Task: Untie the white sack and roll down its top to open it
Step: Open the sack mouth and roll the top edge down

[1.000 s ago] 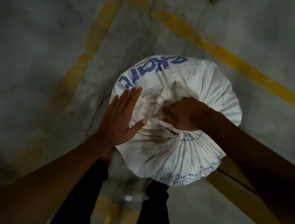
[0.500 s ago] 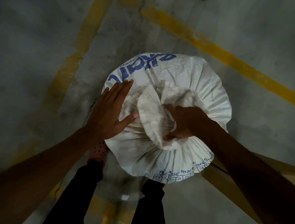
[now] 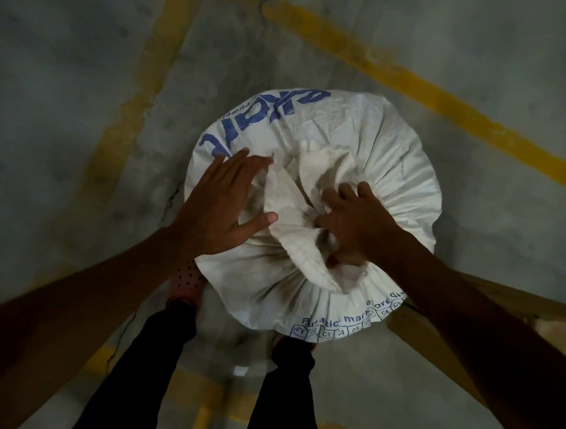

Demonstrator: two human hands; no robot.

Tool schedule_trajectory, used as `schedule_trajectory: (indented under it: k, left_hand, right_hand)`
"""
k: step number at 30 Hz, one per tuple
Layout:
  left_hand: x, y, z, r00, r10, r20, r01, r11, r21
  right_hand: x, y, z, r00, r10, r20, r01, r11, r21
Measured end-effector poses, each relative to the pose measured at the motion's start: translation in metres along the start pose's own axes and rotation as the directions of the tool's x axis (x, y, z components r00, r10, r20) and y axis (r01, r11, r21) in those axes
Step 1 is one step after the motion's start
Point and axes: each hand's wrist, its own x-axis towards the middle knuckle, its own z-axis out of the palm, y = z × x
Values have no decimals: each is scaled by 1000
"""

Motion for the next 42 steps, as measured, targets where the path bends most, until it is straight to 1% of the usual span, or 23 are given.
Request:
schedule_trajectory:
  k: [2, 5, 7, 9, 11, 13, 15, 17, 19, 20, 21, 23, 25, 27, 29, 31, 32, 33, 35, 37, 38, 41, 42]
  left_hand:
    - [2, 3, 2, 999, 45, 17, -45, 999, 24]
    - [5, 9, 5, 992, 117, 37, -121, 987, 109]
    - [9, 14, 4, 991, 133, -21, -127, 973, 194]
    - [14, 16, 3, 989, 116, -97, -87, 961, 264]
    - [19, 17, 3, 985, 143, -99, -109, 952, 286]
    - [22, 18, 7, 978, 206, -10, -196, 944, 266]
    - [23, 19, 13, 965, 240, 109, -257, 950, 177]
    - [25, 26, 20, 944, 185, 272, -213, 974, 75]
    - [26, 33, 31, 893, 116, 435, -174, 980, 95]
    - [26, 36, 36, 867, 95, 489, -181, 975, 131]
    - [26, 39, 41, 849, 88, 521, -193, 969, 152]
    - [25, 45, 51, 840, 98, 533, -216, 963, 163]
    - [24, 51, 58, 841, 129, 525, -277, 937, 213]
    - [23, 54, 63, 841, 172, 513, -327, 917, 228]
    - [23, 54, 66, 851, 229, 472, -336, 929, 154]
    - [23, 54, 70, 840, 283, 464, -364, 927, 94]
    - [23, 56, 72, 829, 293, 476, -379, 921, 93]
    - [23, 57, 75, 825, 298, 479, -386, 918, 94]
    - [22, 62, 79, 844, 280, 458, -358, 929, 91]
    - [22, 66, 80, 871, 240, 429, -305, 948, 88]
    - [23, 69, 81, 878, 224, 423, -283, 955, 83]
    - [30, 79, 85, 885, 180, 429, -239, 967, 87]
    - [32, 82, 87, 887, 160, 434, -222, 970, 96]
  right_hand:
    - [-4, 1, 5, 999, 28, 41, -28, 1000, 7]
    - [-13, 3, 12, 993, 47, 104, -52, 998, 43]
    - [-19, 5, 13, 995, 8, 101, -16, 997, 75]
    - [-25, 5, 14, 995, -38, 92, 28, 994, 110]
    - [-31, 4, 18, 994, -49, 94, 36, 990, 140]
    - [-35, 4, 23, 994, -50, 95, 35, 987, 156]
    - [-37, 6, 30, 994, -50, 93, 32, 982, 185]
    - [-40, 11, 38, 994, -41, 99, 18, 975, 223]
    - [-46, 15, 49, 995, -21, 94, -3, 970, 244]
    - [-51, 16, 55, 999, -11, 52, -2, 970, 242]
    - [-56, 17, 62, 1000, -4, -21, 9, 974, 227]
    - [-65, 17, 76, 980, 11, -198, 18, 990, 142]
    - [-73, 15, 88, 941, 40, -336, -13, 996, 83]
    - [-77, 13, 95, 884, 49, -464, -16, 997, 76]
    - [-78, 13, 102, 824, 0, -567, 59, 995, 85]
    - [-77, 17, 110, 782, -95, -616, 173, 983, 68]
    - [-77, 21, 114, 779, -146, -610, 223, 974, 51]
    - [-77, 26, 115, 792, -192, -580, 254, 967, 27]
    - [-82, 34, 115, 857, -231, -461, 255, 967, -10]
    - [-86, 38, 113, 912, -217, -348, 232, 973, 3]
    - [-87, 40, 112, 921, -199, -335, 222, 975, 31]
    - [-84, 40, 112, 908, -114, -402, 182, 974, 135]
    - [-82, 39, 114, 911, -82, -404, 162, 972, 168]
